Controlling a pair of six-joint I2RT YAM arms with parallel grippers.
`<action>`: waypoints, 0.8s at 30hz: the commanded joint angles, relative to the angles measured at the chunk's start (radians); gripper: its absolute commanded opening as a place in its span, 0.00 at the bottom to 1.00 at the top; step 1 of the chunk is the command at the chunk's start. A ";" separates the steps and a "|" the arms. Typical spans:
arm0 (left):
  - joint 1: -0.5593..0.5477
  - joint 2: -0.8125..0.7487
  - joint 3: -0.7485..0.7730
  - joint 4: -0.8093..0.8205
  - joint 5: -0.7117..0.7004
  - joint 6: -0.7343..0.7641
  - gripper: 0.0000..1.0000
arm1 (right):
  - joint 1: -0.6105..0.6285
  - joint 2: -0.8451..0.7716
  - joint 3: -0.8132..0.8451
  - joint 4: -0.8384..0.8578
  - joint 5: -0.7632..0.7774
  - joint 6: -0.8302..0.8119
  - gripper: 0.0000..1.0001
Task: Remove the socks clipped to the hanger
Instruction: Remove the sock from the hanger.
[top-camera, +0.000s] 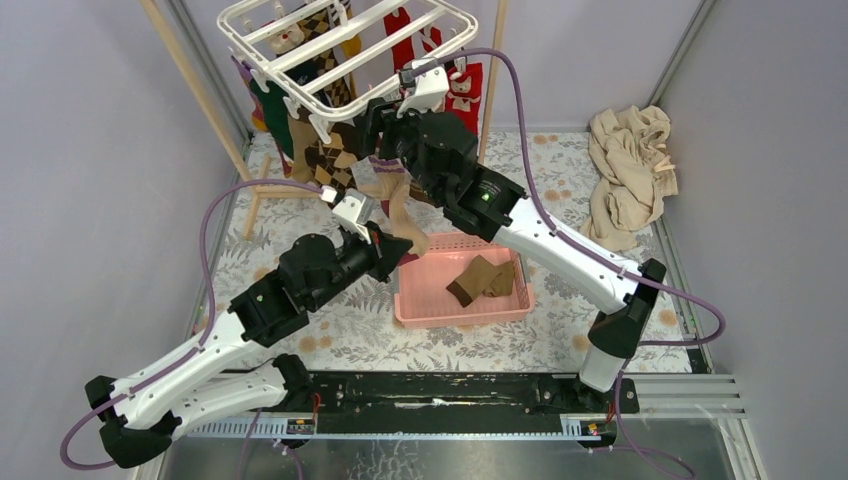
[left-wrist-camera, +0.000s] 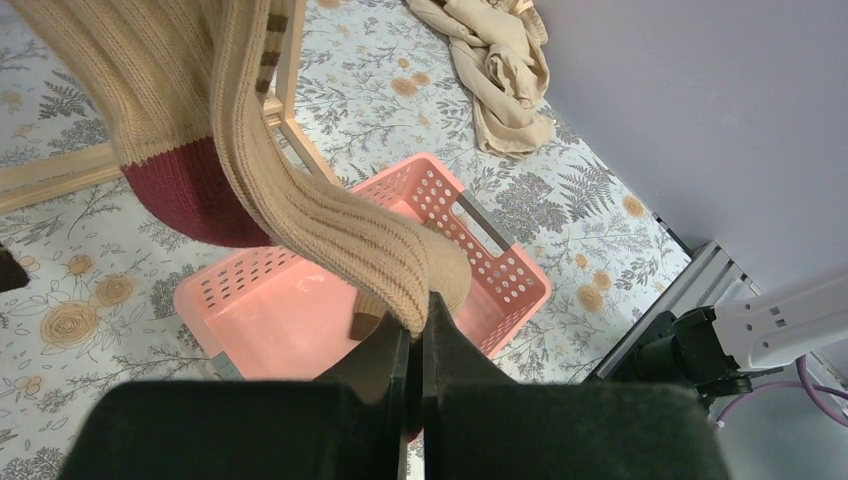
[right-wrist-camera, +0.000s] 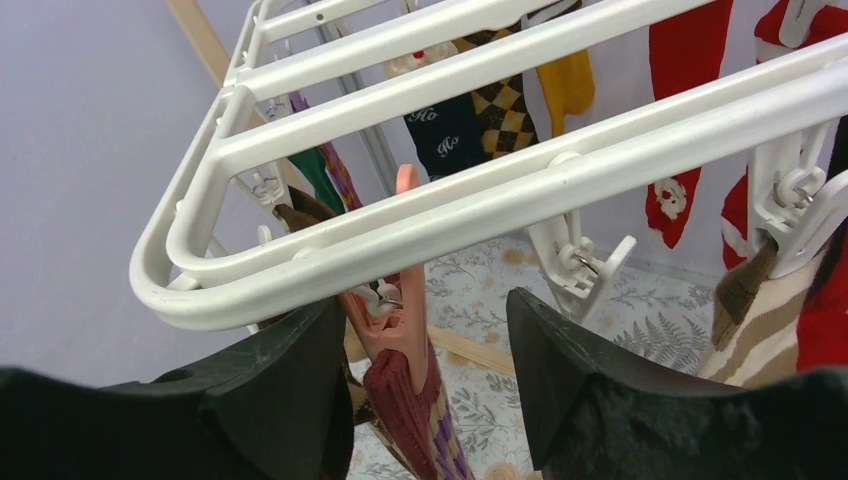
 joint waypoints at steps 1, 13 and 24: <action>0.006 -0.005 -0.017 0.072 0.012 -0.011 0.00 | 0.008 -0.077 -0.047 0.166 0.001 0.014 0.66; 0.006 -0.018 -0.029 0.069 0.023 -0.014 0.00 | 0.007 -0.048 -0.038 0.193 0.009 0.023 0.38; 0.006 -0.042 -0.056 0.053 0.025 -0.026 0.00 | 0.008 -0.056 -0.068 0.215 0.002 0.020 0.19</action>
